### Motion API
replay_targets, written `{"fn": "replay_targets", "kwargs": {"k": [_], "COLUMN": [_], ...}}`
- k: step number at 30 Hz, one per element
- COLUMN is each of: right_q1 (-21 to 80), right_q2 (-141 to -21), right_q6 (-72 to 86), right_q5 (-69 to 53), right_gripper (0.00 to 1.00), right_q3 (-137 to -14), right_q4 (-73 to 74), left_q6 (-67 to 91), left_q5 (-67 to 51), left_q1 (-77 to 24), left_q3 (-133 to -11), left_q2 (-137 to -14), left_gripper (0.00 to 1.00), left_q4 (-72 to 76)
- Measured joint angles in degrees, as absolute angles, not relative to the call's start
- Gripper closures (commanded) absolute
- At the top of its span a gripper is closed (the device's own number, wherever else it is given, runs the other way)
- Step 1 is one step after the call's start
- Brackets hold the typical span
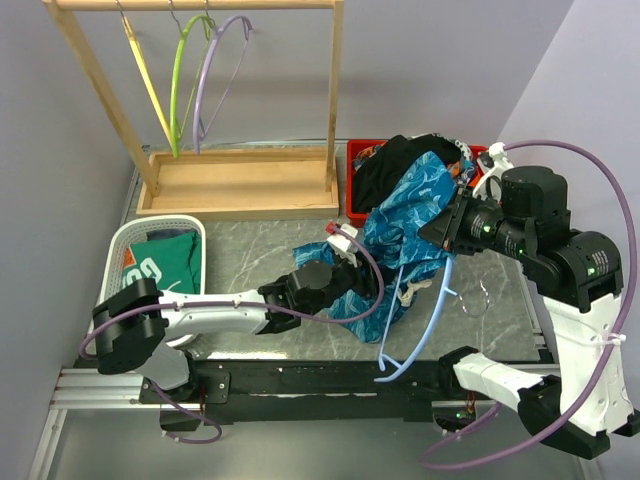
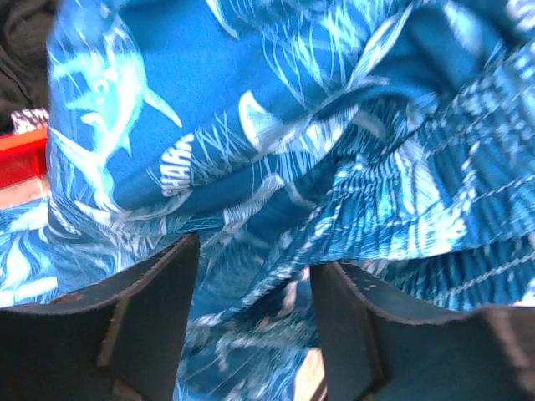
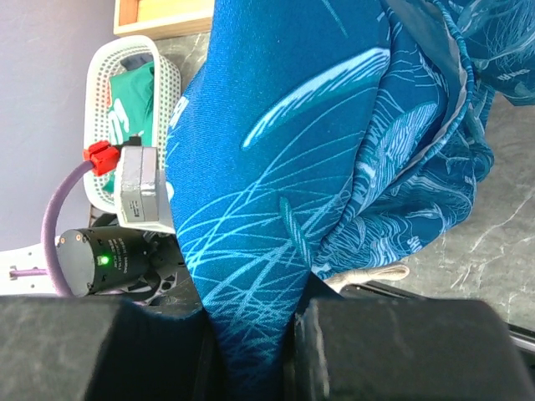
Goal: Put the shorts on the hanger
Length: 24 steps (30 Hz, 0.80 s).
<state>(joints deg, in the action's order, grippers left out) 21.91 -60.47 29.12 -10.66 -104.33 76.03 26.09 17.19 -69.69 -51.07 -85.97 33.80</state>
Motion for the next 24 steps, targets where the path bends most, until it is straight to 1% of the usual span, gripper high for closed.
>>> {"fn": "replay_targets", "kwargs": {"k": [8, 13, 16, 17, 19, 24], "right_q1": [21.98, 21.98, 21.98, 21.98, 22.0, 22.0], "right_q2": [-61.01, -61.76, -61.69, -61.67, -61.63, -61.45], "right_q6": [29.52, 29.5, 29.5, 29.5, 29.5, 29.71], "right_q5": [-10.57, -10.55, -10.5, -10.48, -10.09, -8.86], "right_gripper": [1.0, 1.0, 1.0, 1.0, 1.0, 1.0], "right_q3": [-105.34, -107.44, -107.81, -107.81, -107.81, -107.66], "right_q4": [76.47, 77.1, 77.52, 77.58, 77.71, 77.6], "left_q6": [26.46, 27.27, 27.92, 28.14, 28.64, 30.41], "left_q5": [17.91, 17.58, 17.43, 17.43, 17.45, 17.52], "left_q1": [-69.54, -69.32, -69.3, -69.28, -69.28, -69.19], "left_q3": [-48.84, -48.84, -48.84, -48.84, -48.84, -48.31], "left_q2": [-88.95, -92.23, -93.23, -93.49, -93.73, -93.73], "left_gripper": [0.47, 0.47, 0.51, 0.56, 0.61, 0.69], "left_q4": [41.58, 42.59, 42.57, 42.57, 42.33, 42.63]}}
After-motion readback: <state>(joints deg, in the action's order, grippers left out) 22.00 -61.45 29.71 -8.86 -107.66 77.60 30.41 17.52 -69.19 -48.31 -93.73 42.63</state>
